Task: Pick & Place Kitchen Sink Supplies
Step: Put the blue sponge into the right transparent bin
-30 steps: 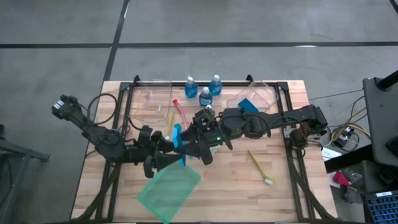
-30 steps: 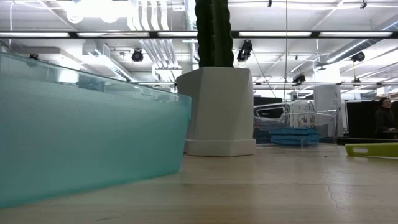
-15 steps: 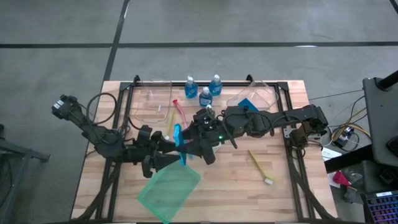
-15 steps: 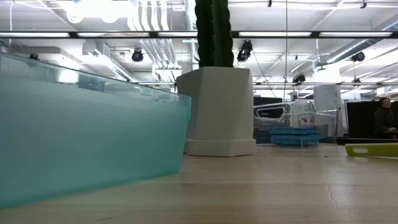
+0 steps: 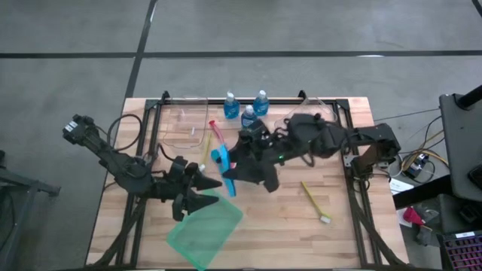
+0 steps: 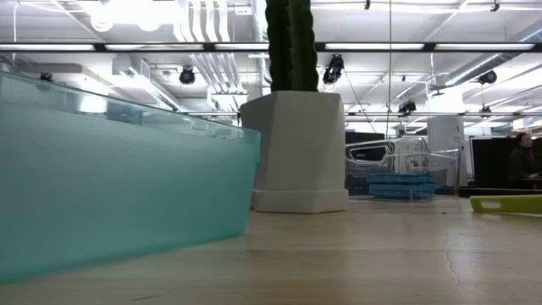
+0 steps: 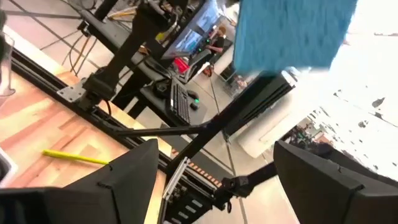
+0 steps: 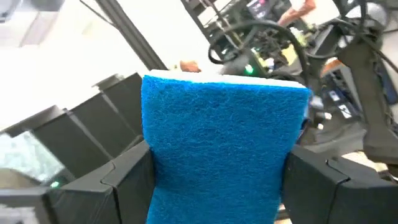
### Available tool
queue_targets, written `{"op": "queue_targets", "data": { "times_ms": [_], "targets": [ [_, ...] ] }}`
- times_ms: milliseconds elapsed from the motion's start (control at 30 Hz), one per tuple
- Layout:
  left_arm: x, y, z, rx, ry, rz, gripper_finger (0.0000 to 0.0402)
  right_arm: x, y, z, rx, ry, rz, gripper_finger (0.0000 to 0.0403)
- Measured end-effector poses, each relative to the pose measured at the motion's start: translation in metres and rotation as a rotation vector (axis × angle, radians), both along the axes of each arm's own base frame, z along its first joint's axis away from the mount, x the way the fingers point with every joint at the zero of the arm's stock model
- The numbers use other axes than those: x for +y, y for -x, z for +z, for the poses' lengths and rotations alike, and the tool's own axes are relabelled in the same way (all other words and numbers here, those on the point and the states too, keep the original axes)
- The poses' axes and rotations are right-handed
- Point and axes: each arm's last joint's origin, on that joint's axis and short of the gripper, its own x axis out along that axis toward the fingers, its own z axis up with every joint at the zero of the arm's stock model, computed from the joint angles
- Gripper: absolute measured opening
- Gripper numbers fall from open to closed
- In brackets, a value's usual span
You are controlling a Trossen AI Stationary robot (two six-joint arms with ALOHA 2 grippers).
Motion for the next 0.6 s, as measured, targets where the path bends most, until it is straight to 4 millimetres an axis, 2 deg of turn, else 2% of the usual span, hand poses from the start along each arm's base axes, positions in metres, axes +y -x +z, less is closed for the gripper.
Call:
{"op": "queue_targets", "data": {
  "times_ms": [133, 267, 367, 600],
  "targets": [
    [0.001, 0.003, 0.002, -0.008, -0.029, -0.026, 0.0308, -0.004, 0.012, 0.013, 0.021, 0.043, -0.005, 0.0278],
    [0.010, 0.016, 0.010, -0.021, -0.081, -0.024, 0.0308, -0.010, 0.030, 0.026, 0.073, 0.093, -0.024, 0.0277],
    [0.019, 0.028, 0.013, -0.003, -0.129, -0.023, 0.0308, -0.019, 0.048, 0.033, 0.165, 0.129, -0.074, 0.0276],
    [0.041, 0.057, 0.020, 0.029, -0.192, 0.006, 0.0307, -0.043, 0.083, 0.032, 0.464, 0.198, -0.282, 0.0275]
  ]
}}
